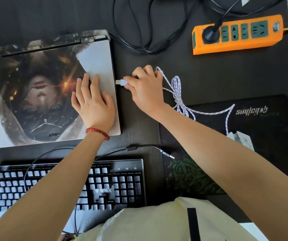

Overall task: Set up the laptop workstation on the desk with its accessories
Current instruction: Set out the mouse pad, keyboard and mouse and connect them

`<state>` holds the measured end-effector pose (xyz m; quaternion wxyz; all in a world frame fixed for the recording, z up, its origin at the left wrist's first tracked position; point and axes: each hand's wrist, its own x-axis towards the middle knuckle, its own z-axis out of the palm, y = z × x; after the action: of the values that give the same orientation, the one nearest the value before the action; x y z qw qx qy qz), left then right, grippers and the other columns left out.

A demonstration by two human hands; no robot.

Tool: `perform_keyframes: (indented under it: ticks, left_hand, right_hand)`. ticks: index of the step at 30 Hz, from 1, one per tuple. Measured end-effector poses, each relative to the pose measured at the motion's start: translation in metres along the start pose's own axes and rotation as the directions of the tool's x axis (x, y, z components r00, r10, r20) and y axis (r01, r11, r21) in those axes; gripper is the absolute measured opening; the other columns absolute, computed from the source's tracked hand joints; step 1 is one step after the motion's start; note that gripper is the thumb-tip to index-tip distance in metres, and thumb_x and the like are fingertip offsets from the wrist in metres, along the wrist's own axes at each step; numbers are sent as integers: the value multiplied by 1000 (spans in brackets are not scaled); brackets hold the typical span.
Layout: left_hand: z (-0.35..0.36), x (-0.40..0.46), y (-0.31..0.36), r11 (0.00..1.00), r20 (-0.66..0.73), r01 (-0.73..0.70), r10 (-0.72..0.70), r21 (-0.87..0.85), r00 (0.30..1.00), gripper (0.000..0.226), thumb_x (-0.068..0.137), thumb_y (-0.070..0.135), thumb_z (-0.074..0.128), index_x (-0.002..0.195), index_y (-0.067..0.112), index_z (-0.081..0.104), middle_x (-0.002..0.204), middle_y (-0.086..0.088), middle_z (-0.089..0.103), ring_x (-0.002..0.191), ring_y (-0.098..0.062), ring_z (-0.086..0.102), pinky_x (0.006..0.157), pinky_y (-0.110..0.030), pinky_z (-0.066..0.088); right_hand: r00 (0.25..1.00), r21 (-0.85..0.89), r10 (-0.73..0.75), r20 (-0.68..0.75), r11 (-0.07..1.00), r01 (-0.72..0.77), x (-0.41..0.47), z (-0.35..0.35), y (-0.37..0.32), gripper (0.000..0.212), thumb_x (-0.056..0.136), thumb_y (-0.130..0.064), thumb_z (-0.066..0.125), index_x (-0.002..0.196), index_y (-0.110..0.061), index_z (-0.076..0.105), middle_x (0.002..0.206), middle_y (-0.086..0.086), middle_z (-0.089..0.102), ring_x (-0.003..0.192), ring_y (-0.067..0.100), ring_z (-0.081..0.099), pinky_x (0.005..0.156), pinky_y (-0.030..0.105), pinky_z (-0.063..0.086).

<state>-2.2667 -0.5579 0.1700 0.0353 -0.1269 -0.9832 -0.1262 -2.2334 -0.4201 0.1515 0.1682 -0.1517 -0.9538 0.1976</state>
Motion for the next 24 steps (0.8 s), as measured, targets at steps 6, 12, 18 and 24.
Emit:
perform_keyframes:
  ticks: [6,12,18,24]
  left_hand:
    - [0,0,1,1000,4,4,-4,3,1000,49,84,22,33,131,14,46,144,-9,40,138,-28,30,111,-47,18]
    - [1,-1,1,1000,0,-1,1,18,1000,49,85,22,32,130,14,47,144,-9,41,137,-29,31,110,-48,20]
    - [3,0,0,1000,-3,-3,3,23,1000,48,86,21,32,130,14,47,144,-9,42,137,-29,31,110,-48,20]
    - [3,-1,0,1000,-26,-9,9,21,1000,46,86,18,34,129,13,49,142,-10,44,135,-30,34,109,-50,22]
  right_hand:
    - [999,-10,-51,19,999,51,3,-1,0,9,72,-20,65,77,-22,72,73,-1,61,71,27,56,67,32,21]
    - [984,26,-176,11,984,175,13,-1,6,5,69,-15,68,73,-14,72,73,4,60,71,28,56,60,36,36]
    - [978,1,-207,31,978,208,14,5,8,3,72,-15,66,72,-14,69,72,3,57,73,23,48,62,30,25]
    - [987,20,-155,50,988,154,11,5,4,7,73,-14,62,75,-14,70,72,6,56,70,25,52,62,29,24]
